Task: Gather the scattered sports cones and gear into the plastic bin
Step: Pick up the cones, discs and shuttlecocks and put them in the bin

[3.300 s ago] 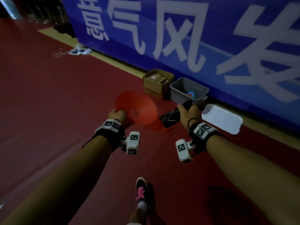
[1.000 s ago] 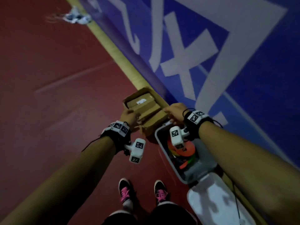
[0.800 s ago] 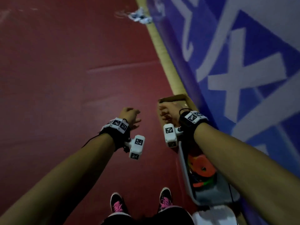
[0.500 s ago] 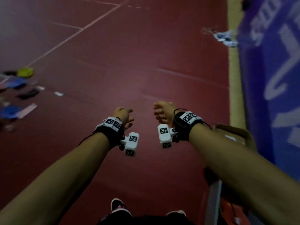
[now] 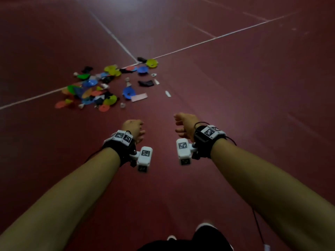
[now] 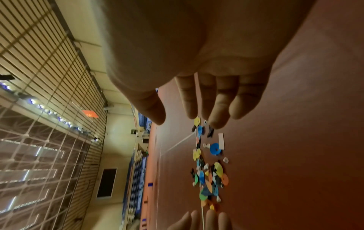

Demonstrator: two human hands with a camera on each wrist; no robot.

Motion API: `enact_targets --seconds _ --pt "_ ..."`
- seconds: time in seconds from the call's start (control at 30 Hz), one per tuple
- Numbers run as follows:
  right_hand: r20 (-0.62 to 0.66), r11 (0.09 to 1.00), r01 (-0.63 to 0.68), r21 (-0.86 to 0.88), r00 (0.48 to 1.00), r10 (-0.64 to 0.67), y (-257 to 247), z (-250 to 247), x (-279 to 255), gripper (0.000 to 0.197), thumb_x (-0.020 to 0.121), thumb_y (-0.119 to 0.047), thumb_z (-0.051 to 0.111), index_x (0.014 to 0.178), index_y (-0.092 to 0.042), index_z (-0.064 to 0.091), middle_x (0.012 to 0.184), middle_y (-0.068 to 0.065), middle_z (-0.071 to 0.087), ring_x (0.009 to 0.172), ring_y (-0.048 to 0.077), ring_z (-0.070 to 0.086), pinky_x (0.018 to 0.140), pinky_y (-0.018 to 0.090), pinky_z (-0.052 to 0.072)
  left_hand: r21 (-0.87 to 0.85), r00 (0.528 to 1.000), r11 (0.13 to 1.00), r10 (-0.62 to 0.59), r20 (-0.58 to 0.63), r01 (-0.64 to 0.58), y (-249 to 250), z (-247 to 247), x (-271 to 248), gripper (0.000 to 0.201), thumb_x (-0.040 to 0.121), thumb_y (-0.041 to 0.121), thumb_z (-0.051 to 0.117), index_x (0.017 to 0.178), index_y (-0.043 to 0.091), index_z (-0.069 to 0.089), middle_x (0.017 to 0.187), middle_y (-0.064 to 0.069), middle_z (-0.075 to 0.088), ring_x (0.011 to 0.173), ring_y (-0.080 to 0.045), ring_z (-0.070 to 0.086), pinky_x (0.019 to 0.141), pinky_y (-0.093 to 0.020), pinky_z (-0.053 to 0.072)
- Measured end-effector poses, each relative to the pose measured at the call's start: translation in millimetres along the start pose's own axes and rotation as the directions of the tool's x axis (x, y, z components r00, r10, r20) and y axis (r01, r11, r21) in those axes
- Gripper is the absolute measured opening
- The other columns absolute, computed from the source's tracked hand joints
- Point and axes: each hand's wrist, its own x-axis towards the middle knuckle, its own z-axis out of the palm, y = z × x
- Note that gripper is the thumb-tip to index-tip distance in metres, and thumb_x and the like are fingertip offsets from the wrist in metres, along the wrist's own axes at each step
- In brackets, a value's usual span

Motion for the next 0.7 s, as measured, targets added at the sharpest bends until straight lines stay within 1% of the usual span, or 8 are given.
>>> enact_targets --seconds 0.1,0.17,0.3,0.37,0.47,0.53,0.6,0.7 --pt "0.083 0.999 0.005 -0.050 0.997 -0.001 -22 52 50 0.026 0.089 -0.032 0.062 0.100 -0.009 0.063 0.088 0.003 0.061 0.062 0.019 0.057 0.054 0.027 0.043 -0.028 0.996 0.999 -0.043 -0.080 0.041 10 -37 50 0.015 0.095 0.018 0.051 0.106 0.015 0.061 0.089 -0.001 0.060 0.081 -0.018 0.062 0.059 -0.028 0.047" --pt "0.135 0.996 0.004 -0.086 0.991 0.007 -33 84 87 0.022 0.088 -0.031 0.063 0.093 -0.010 0.063 0.080 0.003 0.059 0.054 0.017 0.052 0.052 0.026 0.040 -0.052 0.991 0.996 -0.073 -0.116 0.067 15 -53 84 0.013 0.094 0.018 0.052 0.104 0.015 0.060 0.090 -0.001 0.060 0.085 -0.019 0.063 0.060 -0.029 0.048" --pt "0.290 0.998 -0.031 -0.061 0.956 0.048 -62 152 178 0.012 0.089 -0.022 0.059 0.083 -0.017 0.051 0.067 0.004 0.041 0.049 0.014 0.030 0.049 0.023 0.025 -0.074 0.980 0.995 -0.082 -0.181 0.069 46 -79 160 0.012 0.093 0.017 0.051 0.101 0.014 0.060 0.091 -0.002 0.060 0.081 -0.019 0.061 0.059 -0.028 0.046" --pt "0.353 0.996 -0.052 -0.069 0.933 0.073 -84 187 224 0.013 0.089 -0.019 0.058 0.079 -0.018 0.050 0.065 0.003 0.036 0.049 0.013 0.025 0.048 0.022 0.022 -0.087 0.972 0.994 -0.087 -0.219 0.069 73 -92 202 0.011 0.094 0.017 0.051 0.099 0.015 0.060 0.098 -0.002 0.061 0.088 -0.021 0.063 0.062 -0.029 0.047" --pt "0.407 0.991 -0.052 -0.123 0.908 0.098 -134 239 283 0.011 0.091 -0.016 0.057 0.080 -0.014 0.055 0.064 0.004 0.037 0.048 0.014 0.027 0.049 0.024 0.023 -0.130 0.959 0.990 -0.094 -0.269 0.060 124 -120 257 0.011 0.096 0.018 0.049 0.097 0.015 0.060 0.109 -0.004 0.062 0.100 -0.024 0.064 0.068 -0.031 0.049" --pt "0.429 0.986 -0.016 -0.165 0.899 0.086 -169 273 314 0.006 0.092 -0.017 0.057 0.089 -0.013 0.057 0.065 0.004 0.040 0.049 0.015 0.030 0.050 0.024 0.025 -0.166 0.951 0.985 -0.093 -0.296 0.045 153 -139 286 0.014 0.096 0.019 0.049 0.105 0.014 0.059 0.113 -0.005 0.063 0.099 -0.024 0.065 0.069 -0.031 0.049" --pt "0.457 0.973 0.035 -0.230 0.886 0.076 -206 314 348 0.009 0.093 -0.020 0.058 0.096 -0.012 0.057 0.067 0.004 0.045 0.050 0.016 0.036 0.050 0.025 0.029 -0.230 0.934 0.972 -0.126 -0.335 0.049 180 -161 320 0.015 0.097 0.020 0.049 0.107 0.015 0.059 0.111 -0.005 0.063 0.098 -0.023 0.065 0.070 -0.031 0.050" --pt "0.532 0.963 0.067 -0.260 0.843 0.085 -243 367 385 0.012 0.093 -0.023 0.060 0.089 -0.013 0.054 0.065 0.004 0.043 0.048 0.016 0.035 0.050 0.025 0.028 -0.316 0.917 0.948 -0.166 -0.362 0.047 209 -193 365 0.011 0.096 0.021 0.050 0.100 0.018 0.060 0.107 -0.003 0.064 0.096 -0.021 0.065 0.076 -0.033 0.050"
